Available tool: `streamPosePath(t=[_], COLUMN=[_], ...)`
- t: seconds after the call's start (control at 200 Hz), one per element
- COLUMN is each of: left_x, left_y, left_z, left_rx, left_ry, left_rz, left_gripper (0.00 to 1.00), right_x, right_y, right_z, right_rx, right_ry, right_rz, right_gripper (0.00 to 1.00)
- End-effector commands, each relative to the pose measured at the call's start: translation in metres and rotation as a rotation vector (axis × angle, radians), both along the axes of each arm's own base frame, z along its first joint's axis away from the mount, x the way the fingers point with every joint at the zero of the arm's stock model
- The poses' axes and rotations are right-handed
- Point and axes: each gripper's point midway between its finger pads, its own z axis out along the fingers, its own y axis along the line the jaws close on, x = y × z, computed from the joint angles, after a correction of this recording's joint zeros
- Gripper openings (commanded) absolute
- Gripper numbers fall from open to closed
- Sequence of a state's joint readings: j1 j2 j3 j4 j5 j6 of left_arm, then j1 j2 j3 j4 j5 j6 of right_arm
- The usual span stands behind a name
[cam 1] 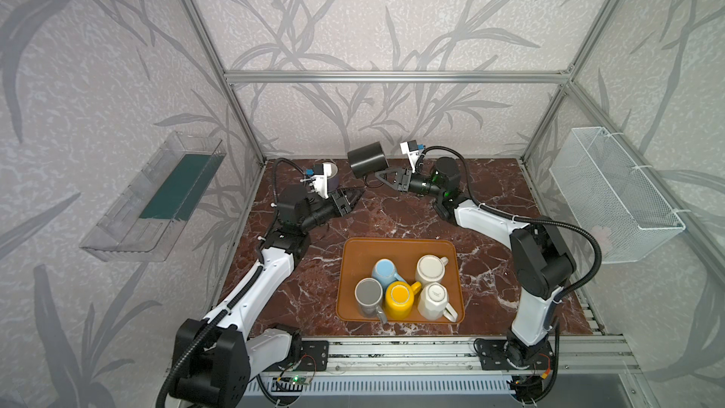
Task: Turn the mug right side up
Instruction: 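Bring the left gripper to the black mug's open end beside the right gripper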
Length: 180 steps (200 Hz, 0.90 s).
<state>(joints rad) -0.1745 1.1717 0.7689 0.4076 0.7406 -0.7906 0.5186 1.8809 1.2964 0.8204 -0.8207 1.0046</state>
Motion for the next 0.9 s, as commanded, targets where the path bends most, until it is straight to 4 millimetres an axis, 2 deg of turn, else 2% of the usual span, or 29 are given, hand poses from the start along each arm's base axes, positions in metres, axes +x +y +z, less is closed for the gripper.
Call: streamPosePath(t=[0.0, 0.13, 0.695, 0.895], left_x=[-0.006, -0.005, 0.005, 0.003], left_y=[-0.001, -0.004, -0.005, -0.004], left_z=[0.026, 0.038, 0.042, 0.045], left_rx=[-0.112, -0.181, -0.227, -0.233], left_ry=[-0.084, -0.116, -0.139, -0.151], left_rz=[-0.099, -0.168, -0.183, -0.170], left_gripper=[0.50, 0.49, 0.45, 0.34], right_x=[-0.017, -0.022, -0.036, -0.044], right_y=[-0.005, -0.003, 0.023, 0.028], right_z=[0.051, 0.055, 0.051, 0.049], right_rx=[0.143, 0.173, 0.168, 0.154], right_ry=[-0.161, -0.171, -0.193, -0.203], right_rz=[0.045, 0.059, 0.076, 0.083], right_gripper=[0.00, 0.00, 0.00, 0.00])
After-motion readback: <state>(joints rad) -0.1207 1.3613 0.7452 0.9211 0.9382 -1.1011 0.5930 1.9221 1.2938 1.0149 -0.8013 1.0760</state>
